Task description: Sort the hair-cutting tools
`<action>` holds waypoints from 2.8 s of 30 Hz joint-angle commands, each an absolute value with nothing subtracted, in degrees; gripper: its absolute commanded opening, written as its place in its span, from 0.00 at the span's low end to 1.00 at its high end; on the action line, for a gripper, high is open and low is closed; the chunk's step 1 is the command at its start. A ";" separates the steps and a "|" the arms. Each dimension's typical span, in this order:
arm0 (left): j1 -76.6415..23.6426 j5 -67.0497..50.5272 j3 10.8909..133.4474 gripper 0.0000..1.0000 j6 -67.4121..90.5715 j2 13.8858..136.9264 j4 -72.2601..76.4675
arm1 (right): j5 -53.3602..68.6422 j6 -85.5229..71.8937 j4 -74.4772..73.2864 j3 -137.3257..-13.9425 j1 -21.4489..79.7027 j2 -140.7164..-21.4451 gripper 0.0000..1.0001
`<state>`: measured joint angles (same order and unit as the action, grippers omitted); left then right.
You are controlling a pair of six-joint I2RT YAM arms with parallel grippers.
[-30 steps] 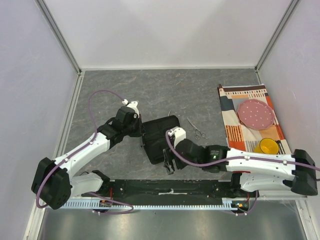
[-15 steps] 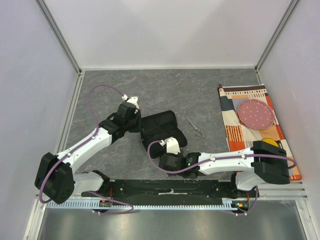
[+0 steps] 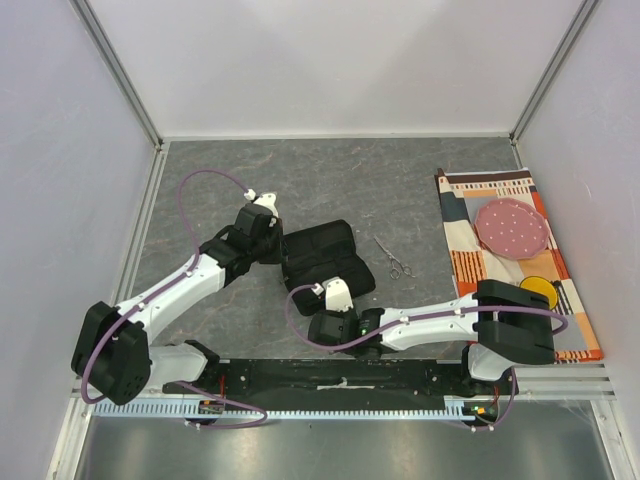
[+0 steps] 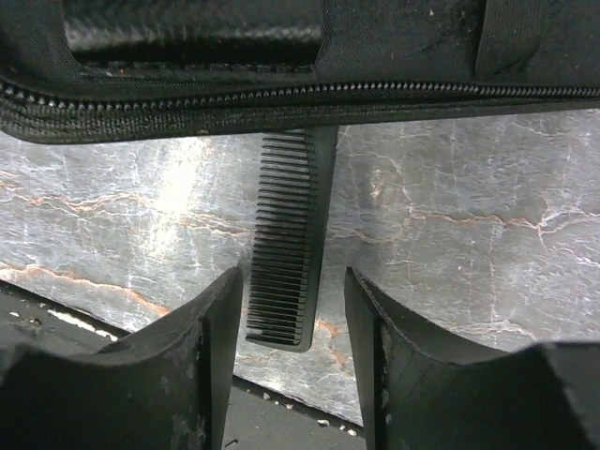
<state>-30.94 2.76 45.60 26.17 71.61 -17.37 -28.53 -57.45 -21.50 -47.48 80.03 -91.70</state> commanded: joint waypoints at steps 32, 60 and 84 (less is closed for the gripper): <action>-30.32 2.02 43.33 0.02 25.66 71.63 -12.39 | -30.76 -66.36 -40.52 -54.84 95.45 -86.74 0.61; -30.32 0.44 42.01 0.02 25.93 72.51 -11.95 | -24.26 -71.54 -31.03 -47.46 91.58 -92.20 0.53; -30.32 0.26 41.04 0.02 26.28 71.72 -10.55 | -26.80 -77.96 -41.04 -50.71 99.32 -89.56 0.61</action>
